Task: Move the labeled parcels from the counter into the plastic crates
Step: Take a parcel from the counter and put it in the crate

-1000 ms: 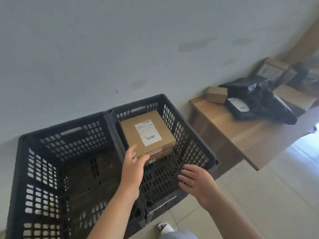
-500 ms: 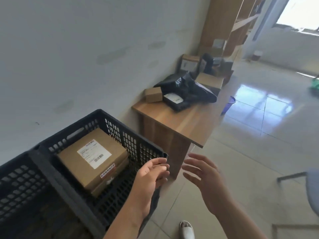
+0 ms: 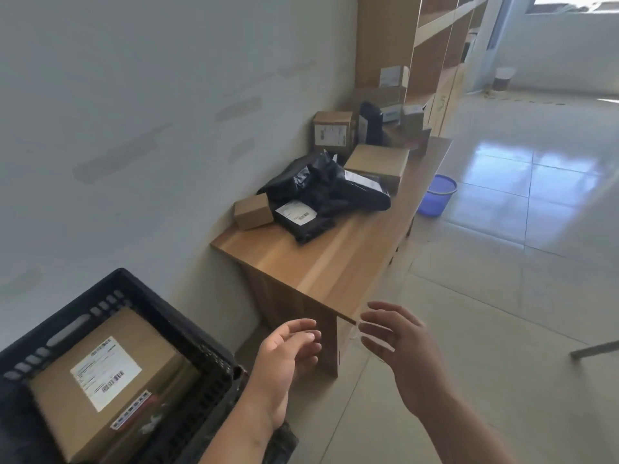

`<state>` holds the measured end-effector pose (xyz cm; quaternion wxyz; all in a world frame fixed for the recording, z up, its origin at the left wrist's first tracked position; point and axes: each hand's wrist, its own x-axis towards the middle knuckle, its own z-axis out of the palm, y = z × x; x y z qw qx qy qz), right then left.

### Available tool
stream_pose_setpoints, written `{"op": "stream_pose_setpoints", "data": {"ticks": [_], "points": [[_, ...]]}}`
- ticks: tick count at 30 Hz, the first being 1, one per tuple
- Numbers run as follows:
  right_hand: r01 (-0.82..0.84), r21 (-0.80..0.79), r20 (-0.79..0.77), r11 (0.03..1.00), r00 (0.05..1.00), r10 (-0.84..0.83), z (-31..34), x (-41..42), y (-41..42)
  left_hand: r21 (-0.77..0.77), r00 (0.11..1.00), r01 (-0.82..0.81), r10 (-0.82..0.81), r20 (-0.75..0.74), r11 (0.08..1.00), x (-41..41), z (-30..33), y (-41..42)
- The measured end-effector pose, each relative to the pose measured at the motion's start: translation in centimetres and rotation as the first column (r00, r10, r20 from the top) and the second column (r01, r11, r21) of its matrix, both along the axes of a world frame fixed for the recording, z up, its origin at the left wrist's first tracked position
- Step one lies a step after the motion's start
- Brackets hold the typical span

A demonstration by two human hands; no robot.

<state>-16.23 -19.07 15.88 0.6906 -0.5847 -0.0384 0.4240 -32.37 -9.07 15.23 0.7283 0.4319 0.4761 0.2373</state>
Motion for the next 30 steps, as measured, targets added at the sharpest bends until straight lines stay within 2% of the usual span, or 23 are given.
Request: {"op": "stream_pose_setpoints", "data": {"ticks": [4,10,15,19,26,30], "points": [[0.017,-0.007,-0.031,1.000,0.999,-0.018,-1.1,5.7,-0.7,-0.041,0.998,0.042,-0.040,0.044,0.998,5.7,-0.5,-0.3],[0.026,-0.006,-0.063,1.000,0.998,-0.026,-1.8,12.3,0.2,-0.047,0.998,0.057,-0.056,0.022,0.997,12.6,-0.3,1.8],[0.204,-0.001,-0.027,0.979,0.979,-0.204,-2.5,18.5,1.9,-0.082,0.999,0.044,-0.044,0.003,0.996,19.8,-1.3,5.1],[0.229,-0.016,0.008,0.973,0.973,-0.229,-2.2,25.1,4.6,-0.090,0.996,0.078,-0.074,0.045,0.993,27.3,-2.6,9.1],[0.159,-0.092,0.069,0.983,0.986,-0.153,-0.5,36.3,10.6,-0.137,1.000,-0.013,0.013,0.005,0.991,39.5,-5.7,18.6],[0.144,-0.128,0.084,0.981,0.987,-0.134,-0.7,41.2,13.7,-0.162,0.989,-0.149,0.145,-0.039,0.976,44.1,-8.9,25.0]]}}
